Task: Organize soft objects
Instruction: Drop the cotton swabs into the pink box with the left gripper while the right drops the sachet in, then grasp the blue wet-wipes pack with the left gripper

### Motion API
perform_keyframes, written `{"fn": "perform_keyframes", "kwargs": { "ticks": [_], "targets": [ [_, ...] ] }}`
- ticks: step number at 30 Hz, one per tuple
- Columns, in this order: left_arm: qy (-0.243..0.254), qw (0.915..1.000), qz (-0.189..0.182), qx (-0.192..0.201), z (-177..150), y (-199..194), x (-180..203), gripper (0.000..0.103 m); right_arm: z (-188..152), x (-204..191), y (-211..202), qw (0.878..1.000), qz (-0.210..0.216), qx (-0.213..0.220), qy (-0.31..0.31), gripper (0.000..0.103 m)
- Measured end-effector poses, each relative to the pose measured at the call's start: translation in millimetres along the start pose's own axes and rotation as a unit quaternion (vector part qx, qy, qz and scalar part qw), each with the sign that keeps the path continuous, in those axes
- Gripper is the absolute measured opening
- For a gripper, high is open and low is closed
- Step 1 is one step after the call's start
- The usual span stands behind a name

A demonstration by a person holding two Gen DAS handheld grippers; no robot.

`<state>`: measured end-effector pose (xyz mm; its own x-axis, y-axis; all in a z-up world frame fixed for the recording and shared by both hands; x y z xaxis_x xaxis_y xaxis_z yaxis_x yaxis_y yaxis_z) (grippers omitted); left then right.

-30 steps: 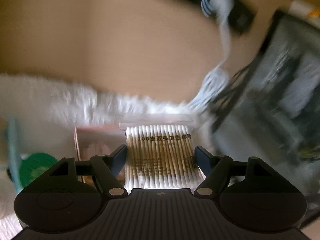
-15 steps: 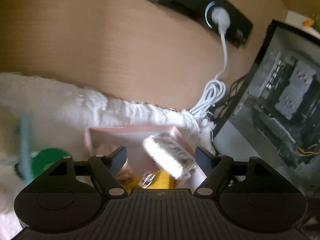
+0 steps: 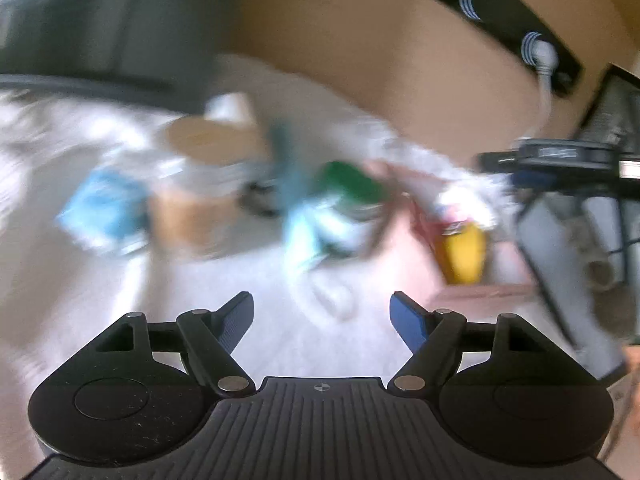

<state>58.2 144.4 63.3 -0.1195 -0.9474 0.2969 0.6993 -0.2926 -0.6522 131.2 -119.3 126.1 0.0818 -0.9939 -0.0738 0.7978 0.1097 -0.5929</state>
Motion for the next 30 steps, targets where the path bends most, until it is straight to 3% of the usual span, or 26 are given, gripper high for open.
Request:
{"fn": "perform_keyframes", "kwargs": {
  "ticks": [2, 6, 11, 16, 20, 24, 27, 30],
  "targets": [
    [-0.026, 0.9995, 0.016, -0.001, -11.1, -7.8, -25.1, 0.08, -6.3, -1.4, -9.3, 1.0, -0.004, 0.009, 0.0, 0.077],
    [-0.056, 0.9975, 0.042, 0.005, -26.9, -19.4, -60.6, 0.08, -29.2, -10.7, -18.6, 0.998, -0.054, 0.0, -0.045, 0.077],
    [-0.063, 0.9941, 0.078, 0.04, -15.3, -31.9, -88.8, 0.08, -68.5, -39.0, -30.6, 0.991, -0.085, 0.006, -0.105, 0.077],
    [0.01, 0.9921, 0.11, 0.061, 22.0, -26.8, -104.8, 0.08, -97.3, -70.1, -39.7, 0.991, -0.048, -0.013, -0.124, 0.077],
    [0.075, 0.9912, 0.105, 0.028, 51.4, 7.9, -111.9, 0.08, -117.3, -89.0, -44.3, 0.989, -0.032, -0.028, -0.141, 0.077],
    [0.14, 0.9833, 0.114, -0.021, 62.6, 41.7, -118.8, 0.08, -133.7, -92.3, -52.5, 0.988, -0.031, -0.041, -0.144, 0.077],
    [0.158, 0.9798, 0.11, -0.054, 62.9, 61.1, -127.6, 0.08, -141.3, -88.9, -57.0, 0.988, -0.037, -0.052, -0.138, 0.077],
    [0.165, 0.9772, 0.119, -0.062, 66.9, 73.5, -135.1, 0.079, -147.2, -82.1, -61.2, 0.989, -0.047, -0.06, -0.124, 0.077]
  ]
}}
Point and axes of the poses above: each gripper's, at about its wrist camera, not at the fingertips, and y roughly the way its jaws point, x to its right, z to its top, the point moved 3 cm from there along y, roughly the way its jaws point, and after that the axes turned 5 degrees about y, right-handed, at the moved point
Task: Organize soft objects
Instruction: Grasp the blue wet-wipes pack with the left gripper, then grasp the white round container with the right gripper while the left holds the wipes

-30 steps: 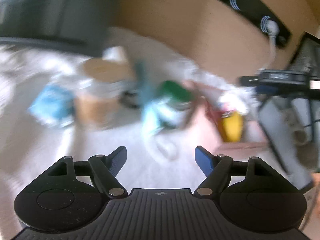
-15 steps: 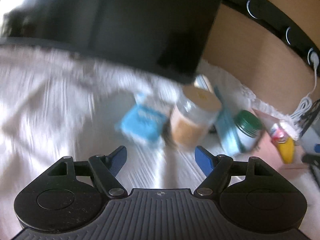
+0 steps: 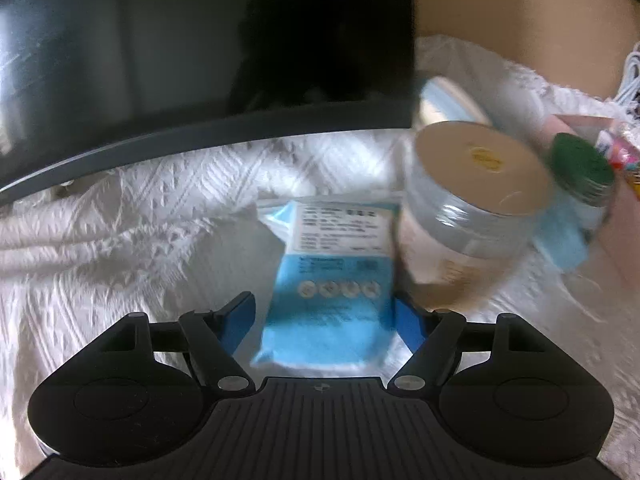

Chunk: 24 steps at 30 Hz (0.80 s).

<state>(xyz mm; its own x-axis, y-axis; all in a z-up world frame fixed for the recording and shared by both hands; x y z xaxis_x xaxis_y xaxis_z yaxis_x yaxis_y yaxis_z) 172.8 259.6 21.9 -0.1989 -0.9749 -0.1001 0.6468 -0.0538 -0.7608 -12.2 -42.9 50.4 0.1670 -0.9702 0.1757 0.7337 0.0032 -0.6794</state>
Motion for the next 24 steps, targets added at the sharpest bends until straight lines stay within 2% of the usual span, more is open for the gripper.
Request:
{"fn": "perform_keyframes", "kwargs": {
  "ticks": [2, 3, 4, 5, 9, 13, 17, 21, 23, 24],
  "targets": [
    [-0.014, 0.9998, -0.013, -0.002, 2.0, 8.6, -4.7, 0.074, -4.5, 4.6, -1.2, 1.0, -0.006, -0.005, 0.007, 0.077],
    [-0.021, 0.9995, -0.023, -0.005, 2.5, 13.4, -6.1, 0.064, -6.1, 6.8, -1.0, 1.0, -0.009, -0.007, 0.01, 0.077],
    [-0.03, 0.9989, -0.035, -0.012, 1.9, 16.9, -7.6, 0.062, -7.1, 8.5, -0.6, 1.0, -0.012, -0.009, 0.014, 0.077],
    [-0.041, 0.998, -0.043, -0.021, 2.2, 21.5, -7.7, 0.062, -7.3, 10.4, 0.8, 1.0, -0.014, -0.01, 0.017, 0.077],
    [-0.055, 0.9979, -0.028, -0.02, 1.9, 21.2, -5.0, 0.061, -4.5, 11.6, 3.0, 1.0, -0.02, -0.009, 0.023, 0.077],
    [-0.078, 0.9966, -0.019, -0.016, -1.7, 14.3, -6.1, 0.058, 14.1, 8.6, 3.6, 1.0, -0.015, 0.004, 0.021, 0.077],
    [-0.117, 0.9931, -0.01, 0.011, -16.4, -11.3, -11.0, 0.057, 55.5, 7.8, 6.3, 0.999, 0.007, 0.013, 0.036, 0.077],
    [-0.145, 0.9885, -0.013, 0.04, -32.1, -47.2, -17.1, 0.057, 117.2, 6.9, 17.5, 0.997, 0.053, 0.016, 0.055, 0.077],
    [-0.156, 0.9857, -0.022, 0.059, -41.0, -67.7, -19.2, 0.057, 148.8, -1.2, 28.0, 0.995, 0.085, 0.004, 0.056, 0.077],
    [-0.164, 0.9838, -0.029, 0.067, -47.0, -76.4, -20.4, 0.057, 165.7, -8.3, 38.4, 0.993, 0.108, -0.015, 0.054, 0.077]
  ]
}}
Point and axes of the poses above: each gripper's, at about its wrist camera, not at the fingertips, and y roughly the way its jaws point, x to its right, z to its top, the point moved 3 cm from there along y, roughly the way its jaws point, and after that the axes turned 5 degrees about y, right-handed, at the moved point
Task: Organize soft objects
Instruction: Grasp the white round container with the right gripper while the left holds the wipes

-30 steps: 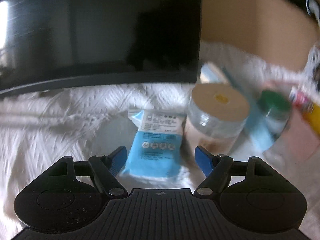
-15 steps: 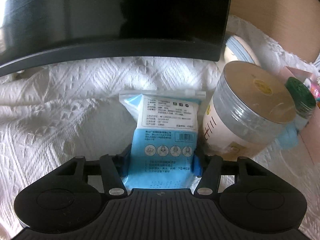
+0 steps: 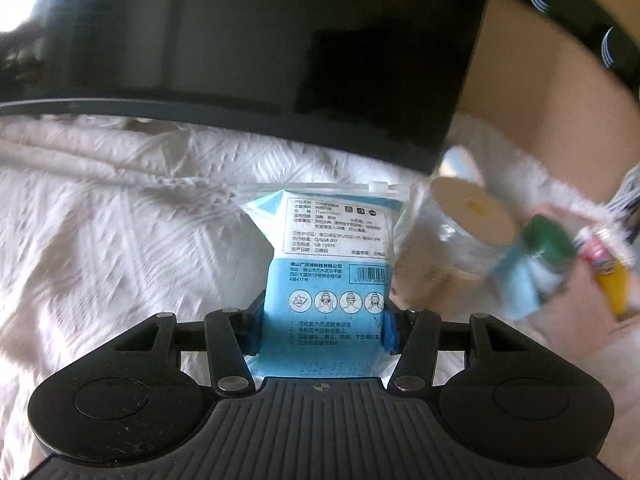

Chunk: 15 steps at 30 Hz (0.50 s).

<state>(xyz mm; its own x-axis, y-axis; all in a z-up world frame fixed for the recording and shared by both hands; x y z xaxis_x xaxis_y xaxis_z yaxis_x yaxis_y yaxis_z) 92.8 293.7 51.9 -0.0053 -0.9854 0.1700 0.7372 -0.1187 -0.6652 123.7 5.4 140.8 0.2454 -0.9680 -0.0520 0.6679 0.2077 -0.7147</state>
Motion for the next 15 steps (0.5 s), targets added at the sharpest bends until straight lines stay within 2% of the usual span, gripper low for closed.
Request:
{"fn": "perform_keyframes", "kwargs": {
  "ticks": [2, 6, 10, 15],
  "targets": [
    [-0.018, 0.9998, -0.008, 0.01, -7.5, -16.7, -5.1, 0.057, 24.6, -13.3, 25.4, 0.999, 0.032, -0.039, -0.003, 0.077],
    [-0.047, 0.9987, -0.008, 0.016, -21.7, -39.7, -11.3, 0.057, 59.4, -40.5, 77.0, 0.997, 0.023, -0.061, -0.039, 0.075],
    [-0.067, 0.9977, -0.002, 0.006, -39.1, -53.7, -22.9, 0.057, 73.2, -56.4, 113.4, 0.996, 0.021, -0.067, -0.049, 0.074],
    [-0.096, 0.9953, 0.011, -0.009, -59.8, -63.3, -39.8, 0.057, 74.8, -65.9, 146.1, 0.995, 0.01, -0.079, -0.057, 0.074]
  ]
}}
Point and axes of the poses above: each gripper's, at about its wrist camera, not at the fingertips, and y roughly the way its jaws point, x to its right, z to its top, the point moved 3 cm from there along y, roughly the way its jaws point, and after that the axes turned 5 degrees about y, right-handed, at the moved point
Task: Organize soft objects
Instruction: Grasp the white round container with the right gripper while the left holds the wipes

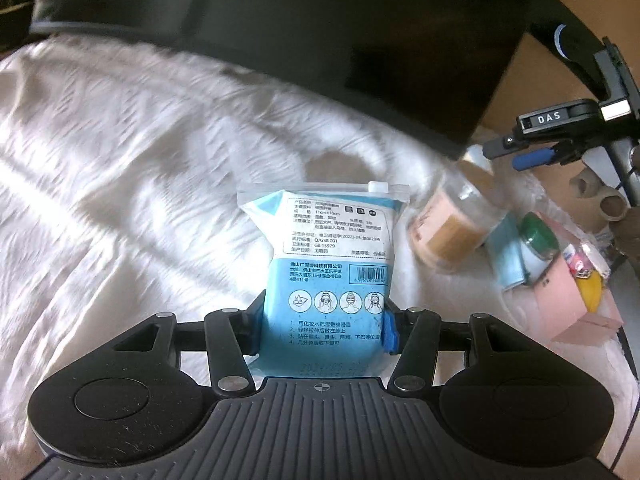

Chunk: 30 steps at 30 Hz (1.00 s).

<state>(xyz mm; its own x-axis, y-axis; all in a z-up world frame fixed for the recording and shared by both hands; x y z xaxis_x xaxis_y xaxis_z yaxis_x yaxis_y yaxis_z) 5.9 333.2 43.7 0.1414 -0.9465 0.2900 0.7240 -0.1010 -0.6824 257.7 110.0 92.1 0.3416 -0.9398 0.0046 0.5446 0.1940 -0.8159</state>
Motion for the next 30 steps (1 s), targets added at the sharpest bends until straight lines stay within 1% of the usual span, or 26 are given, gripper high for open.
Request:
{"fn": "perform_keyframes", "kwargs": {
  "ticks": [2, 3, 5, 6, 8, 12, 15, 17, 19, 20, 21, 23, 26, 28, 29, 30],
  "targets": [
    [-0.01, 0.9999, 0.005, -0.002, -2.4, 0.0, -7.2, 0.057, 2.0, -0.8, 7.7, 1.0, 0.005, -0.004, -0.001, 0.074],
    [-0.014, 0.9999, 0.006, -0.003, -2.7, 0.8, -9.4, 0.057, 1.1, -3.1, 11.7, 1.0, 0.004, -0.005, -0.002, 0.072],
    [-0.019, 0.9998, 0.007, -0.004, -2.2, 2.5, -11.3, 0.057, 0.9, -0.8, 14.8, 1.0, -0.002, -0.006, -0.005, 0.058],
    [-0.02, 0.9998, 0.006, -0.003, -1.5, 2.9, -11.1, 0.057, 0.8, 2.9, 13.9, 1.0, 0.005, -0.009, -0.003, 0.058],
    [-0.019, 0.9998, 0.002, -0.002, 0.1, 4.0, -9.8, 0.057, -0.8, 11.6, 5.4, 1.0, 0.011, 0.0, 0.008, 0.056],
    [-0.024, 0.9997, -0.007, -0.002, 2.0, 9.8, -6.9, 0.057, -6.0, 40.9, -17.8, 0.999, -0.002, 0.023, 0.036, 0.055],
    [-0.034, 0.9993, -0.015, -0.005, 2.3, 15.1, -4.2, 0.057, -10.3, 57.3, -18.5, 0.999, -0.011, 0.018, 0.05, 0.055],
    [-0.034, 0.9992, -0.019, -0.007, 4.4, 18.5, -0.3, 0.057, -12.4, 56.6, -12.5, 0.999, -0.006, 0.005, 0.051, 0.055],
    [-0.028, 0.9993, -0.024, -0.005, 7.6, 20.6, 4.1, 0.057, -10.6, 48.4, -8.8, 0.999, -0.012, 0.001, 0.041, 0.056],
    [-0.027, 0.9993, -0.026, -0.003, 8.9, 21.4, 6.1, 0.057, -8.7, 44.9, -8.7, 0.999, -0.016, 0.002, 0.037, 0.059],
    [-0.025, 0.9993, -0.027, -0.003, 9.7, 22.0, 7.8, 0.057, -5.6, 41.0, -8.3, 0.999, -0.028, 0.003, 0.036, 0.062],
    [-0.023, 0.9993, -0.029, -0.002, 10.1, 22.7, 10.0, 0.057, 0.3, 35.5, -10.0, 0.998, -0.051, 0.01, 0.037, 0.063],
    [-0.026, 0.9992, -0.031, -0.003, 7.3, 20.7, 9.1, 0.057, 4.2, 38.9, -17.9, 0.994, -0.094, -0.002, 0.047, 0.063],
    [-0.033, 0.9991, -0.027, -0.005, 4.4, 17.9, 5.3, 0.057, 0.7, 47.4, -19.9, 0.992, -0.119, -0.02, 0.049, 0.063],
    [-0.036, 0.999, -0.025, -0.005, 3.1, 16.1, 2.9, 0.057, -2.4, 51.1, -20.4, 0.992, -0.118, -0.027, 0.048, 0.063],
    [-0.039, 0.999, -0.022, -0.004, 2.0, 14.7, 0.5, 0.057, -5.2, 55.0, -21.6, 0.993, -0.103, -0.029, 0.051, 0.063]
  ]
}}
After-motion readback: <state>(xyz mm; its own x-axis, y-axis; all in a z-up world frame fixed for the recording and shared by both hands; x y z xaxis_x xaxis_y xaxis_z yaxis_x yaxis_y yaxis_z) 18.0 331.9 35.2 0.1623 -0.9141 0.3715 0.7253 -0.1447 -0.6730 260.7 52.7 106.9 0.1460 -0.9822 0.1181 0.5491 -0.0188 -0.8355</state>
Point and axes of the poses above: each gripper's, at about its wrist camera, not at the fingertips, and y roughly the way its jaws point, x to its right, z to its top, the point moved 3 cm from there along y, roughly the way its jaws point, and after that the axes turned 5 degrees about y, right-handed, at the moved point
